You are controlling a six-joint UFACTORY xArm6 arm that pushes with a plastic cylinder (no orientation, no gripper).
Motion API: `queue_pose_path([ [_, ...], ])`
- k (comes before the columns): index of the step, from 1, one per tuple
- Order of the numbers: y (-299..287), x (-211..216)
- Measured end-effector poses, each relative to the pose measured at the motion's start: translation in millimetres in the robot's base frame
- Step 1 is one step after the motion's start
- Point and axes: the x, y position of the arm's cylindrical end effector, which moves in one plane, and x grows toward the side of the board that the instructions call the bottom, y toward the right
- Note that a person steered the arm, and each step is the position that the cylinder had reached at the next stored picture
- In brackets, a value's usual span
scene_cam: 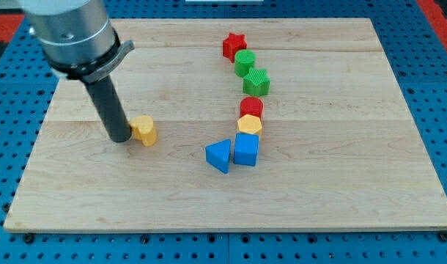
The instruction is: Slide the green circle and red star diagonal to the red circle
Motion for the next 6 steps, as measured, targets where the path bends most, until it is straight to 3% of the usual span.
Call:
queue_pose_path([
  [1, 20, -10],
  [2, 3, -5],
  [5, 126, -253],
  [6, 163, -276],
])
